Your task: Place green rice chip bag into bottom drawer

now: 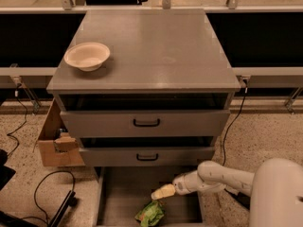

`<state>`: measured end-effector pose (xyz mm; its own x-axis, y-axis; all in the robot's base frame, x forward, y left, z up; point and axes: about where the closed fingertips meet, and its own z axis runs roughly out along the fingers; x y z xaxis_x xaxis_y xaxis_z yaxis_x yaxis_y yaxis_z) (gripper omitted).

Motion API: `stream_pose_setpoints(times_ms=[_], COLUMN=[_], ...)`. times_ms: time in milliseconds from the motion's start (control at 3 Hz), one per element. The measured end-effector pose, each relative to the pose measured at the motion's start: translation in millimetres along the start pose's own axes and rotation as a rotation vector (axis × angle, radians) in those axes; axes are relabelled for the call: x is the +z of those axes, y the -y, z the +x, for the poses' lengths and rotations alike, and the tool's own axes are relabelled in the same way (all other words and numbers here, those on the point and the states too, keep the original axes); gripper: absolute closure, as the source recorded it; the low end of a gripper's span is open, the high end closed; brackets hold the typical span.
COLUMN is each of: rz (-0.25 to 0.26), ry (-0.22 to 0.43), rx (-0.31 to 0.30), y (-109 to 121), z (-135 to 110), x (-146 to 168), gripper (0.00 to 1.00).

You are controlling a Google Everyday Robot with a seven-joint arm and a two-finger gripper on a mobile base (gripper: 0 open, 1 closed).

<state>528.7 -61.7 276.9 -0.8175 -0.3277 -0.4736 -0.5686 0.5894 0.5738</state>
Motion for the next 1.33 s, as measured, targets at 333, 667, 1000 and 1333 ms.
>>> stream_pose_setpoints(times_ms=[333,667,1000,1333], rz=[0.017,0.037,0.042,0.055], ry=[0.004,-0.097,-0.287,-0.482], rx=[-0.057,-0.125,-0.163,-0.134], y=[-15.0,-45.2,-77.7,-120.5], z=[-1.7,38.2,73.6,103.1], x=[-27.7,-88.8,-140.2,-192.7], gripper=[0.0,0.0,0.0,0.0])
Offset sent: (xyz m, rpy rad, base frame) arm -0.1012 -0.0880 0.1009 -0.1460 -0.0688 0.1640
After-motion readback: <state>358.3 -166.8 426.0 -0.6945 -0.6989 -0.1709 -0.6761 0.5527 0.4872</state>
